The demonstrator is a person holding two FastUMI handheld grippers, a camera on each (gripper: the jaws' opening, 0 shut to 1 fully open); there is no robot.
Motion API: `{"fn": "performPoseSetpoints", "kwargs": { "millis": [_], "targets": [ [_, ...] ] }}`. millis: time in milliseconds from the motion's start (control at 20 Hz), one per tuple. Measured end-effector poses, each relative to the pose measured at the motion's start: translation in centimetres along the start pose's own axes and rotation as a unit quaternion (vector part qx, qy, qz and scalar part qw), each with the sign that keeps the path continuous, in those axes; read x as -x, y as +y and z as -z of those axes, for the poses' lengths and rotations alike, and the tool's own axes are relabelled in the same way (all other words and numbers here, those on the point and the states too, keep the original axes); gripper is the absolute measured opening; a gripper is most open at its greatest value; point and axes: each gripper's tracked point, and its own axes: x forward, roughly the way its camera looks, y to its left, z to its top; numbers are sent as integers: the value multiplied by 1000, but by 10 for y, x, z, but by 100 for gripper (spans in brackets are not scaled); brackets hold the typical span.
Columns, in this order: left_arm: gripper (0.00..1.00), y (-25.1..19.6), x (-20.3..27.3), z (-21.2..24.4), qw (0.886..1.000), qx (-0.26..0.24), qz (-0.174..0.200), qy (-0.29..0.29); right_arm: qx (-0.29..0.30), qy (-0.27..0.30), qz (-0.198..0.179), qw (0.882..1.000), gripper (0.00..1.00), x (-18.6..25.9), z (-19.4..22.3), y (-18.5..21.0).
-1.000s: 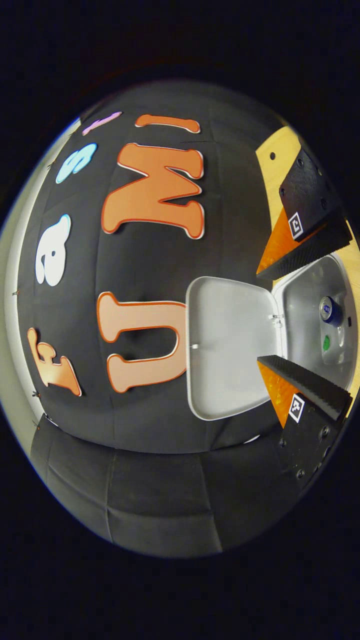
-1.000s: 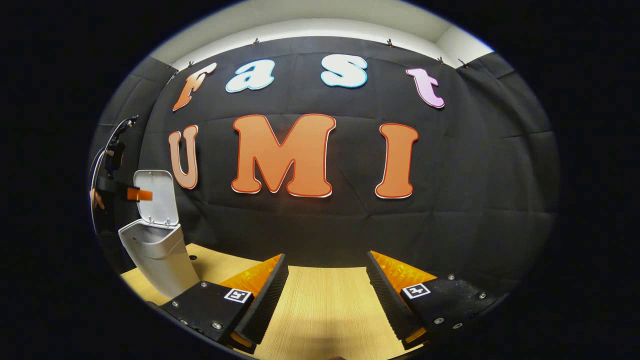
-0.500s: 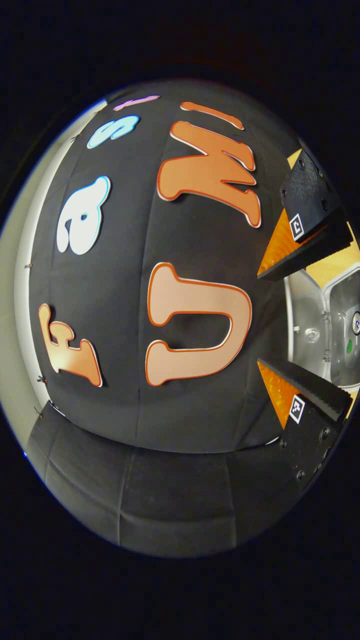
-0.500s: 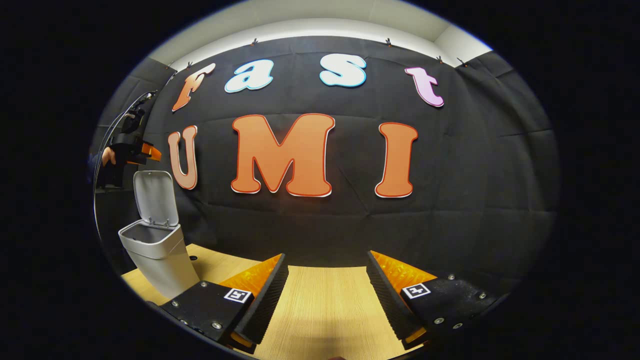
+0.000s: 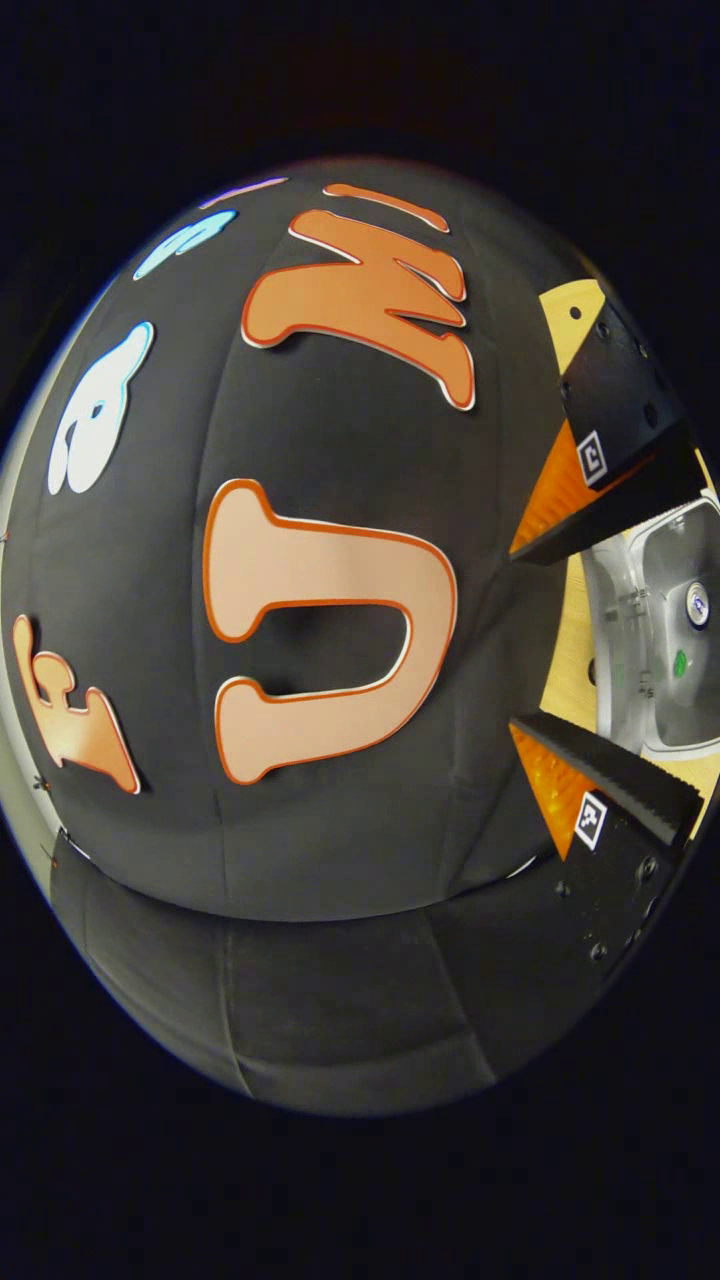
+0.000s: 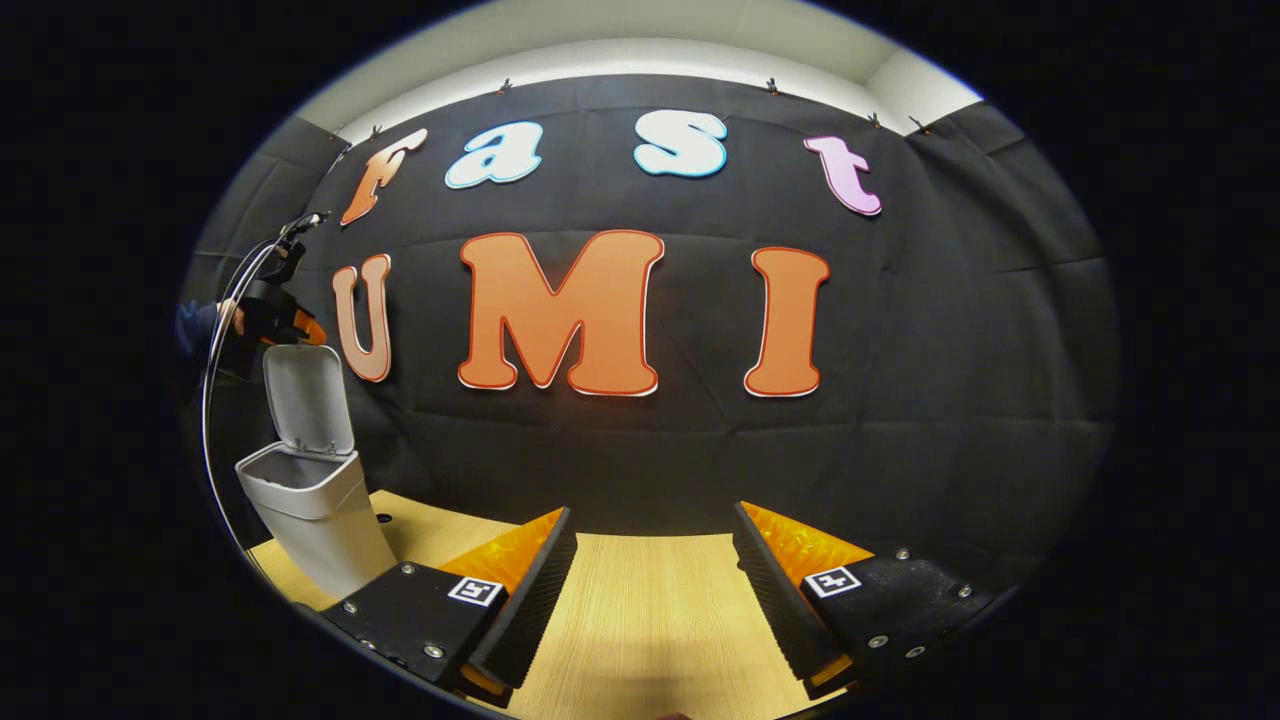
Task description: Press the lid of the desktop garbage bin to open it, pick up the crumpled paper on the desktop and throw it into the bin, then pick up the pop can on the desktop and drop it into the bin, and finally close the garbage bin lid.
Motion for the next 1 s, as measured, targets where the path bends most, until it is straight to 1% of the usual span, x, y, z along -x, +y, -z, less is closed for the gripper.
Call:
{"fn": "performPoseSetpoints", "kwargs": {
  "millis": [100, 250, 300, 400, 500, 550, 650, 700, 750, 900, 1000],
  "targets": [
    [95, -5, 11, 18, 999, 7, 12, 32, 1, 1, -2, 1000, 93, 2, 1, 2],
    [95, -22, 31, 58, 996, 22, 40, 77, 0, 0, -5, 1000, 93, 0, 0, 6],
    [95, -27, 42, 76, 994, 21, 46, 95, 0, 0, -6, 1000, 93, 0, 1, 7],
    [95, -35, 61, 105, 992, 11, 54, 114, -2, 0, -7, 1000, 94, 1, 2, 6],
    [95, -39, 72, 132, 990, -10, 51, 132, -1, 1, -12, 1000, 93, 0, 2, 11],
    [95, -42, 79, 144, 989, -9, 52, 139, 0, 1, -15, 1000, 93, 0, 3, 12],
    [95, -49, 89, 170, 984, 6, 60, 169, -1, 2, -21, 1000, 93, 0, 3, 17],
    [95, -48, 96, 184, 979, 10, 55, 194, 0, 1, -27, 1000, 93, 1, 3, 22],
    [97, -47, 99, 195, 978, 15, 53, 202, 5, 1, -30, 1000, 93, 1, 3, 24],
    [98, -51, 104, 226, 973, 27, 50, 223, 13, 4, -38, 999, 93, 1, 6, 29],
    [97, -52, 107, 227, 979, 6, 40, 200, 14, 5, -40, 999, 93, 2, 7, 29]
  ]
}}
